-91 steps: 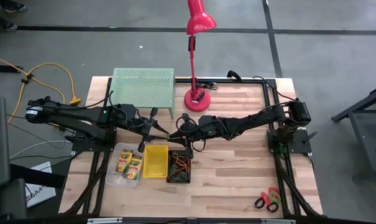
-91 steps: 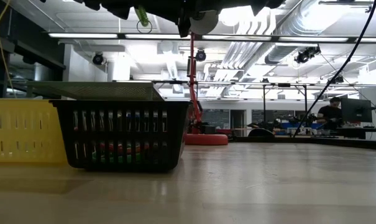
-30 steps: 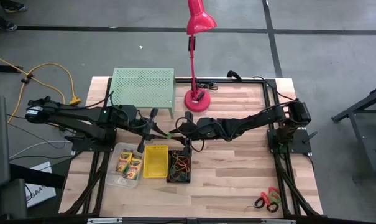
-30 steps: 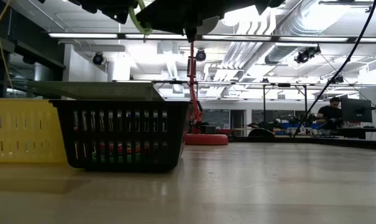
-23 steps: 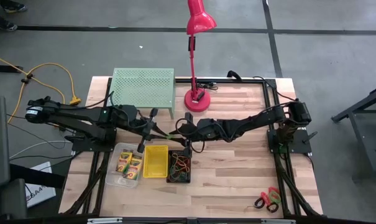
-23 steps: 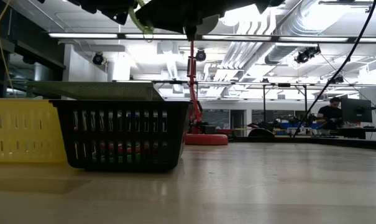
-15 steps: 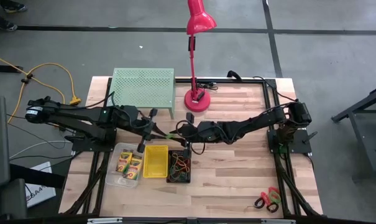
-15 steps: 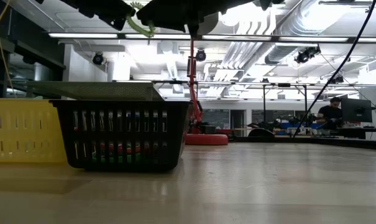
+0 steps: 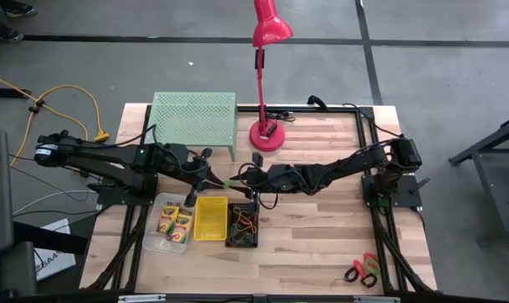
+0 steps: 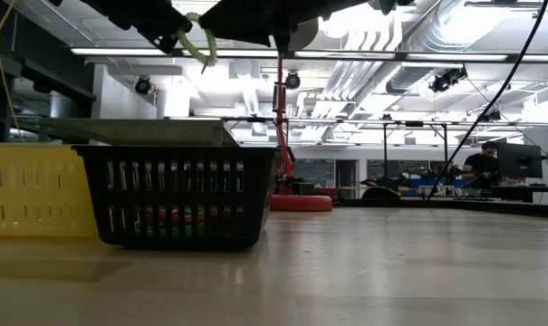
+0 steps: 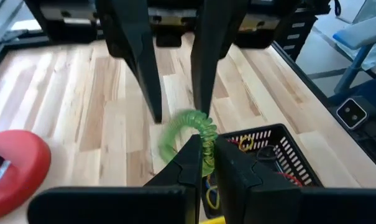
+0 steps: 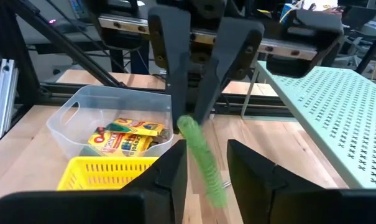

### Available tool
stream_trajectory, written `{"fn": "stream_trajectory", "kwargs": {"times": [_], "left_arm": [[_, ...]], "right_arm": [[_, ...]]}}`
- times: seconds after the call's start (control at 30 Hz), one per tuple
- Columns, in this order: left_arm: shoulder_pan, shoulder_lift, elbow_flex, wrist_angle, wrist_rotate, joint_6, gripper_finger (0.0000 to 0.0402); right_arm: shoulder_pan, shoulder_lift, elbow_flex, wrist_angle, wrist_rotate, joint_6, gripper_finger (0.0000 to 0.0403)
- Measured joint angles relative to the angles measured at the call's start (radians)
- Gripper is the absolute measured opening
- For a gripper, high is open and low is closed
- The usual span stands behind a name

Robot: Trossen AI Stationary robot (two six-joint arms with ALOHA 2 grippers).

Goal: Pick & Place Office Desk Supplies
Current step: Put the green spring keychain into the yellow bin

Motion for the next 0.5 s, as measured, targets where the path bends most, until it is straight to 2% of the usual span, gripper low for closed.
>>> {"fn": "stream_trajectory", "kwargs": {"times": [0.27,0.5], "left_arm": [[0.0,0.0,0.0,-0.046,0.0,-0.031,0.0025],[-0.004,0.0,0.0,-0.133,0.012,-0.153,0.0025]], "right_arm": [[0.0,0.0,0.0,0.0,0.0,0.0,0.0139],[0.0,0.0,0.0,0.0,0.0,0.005,0.0145]]}}
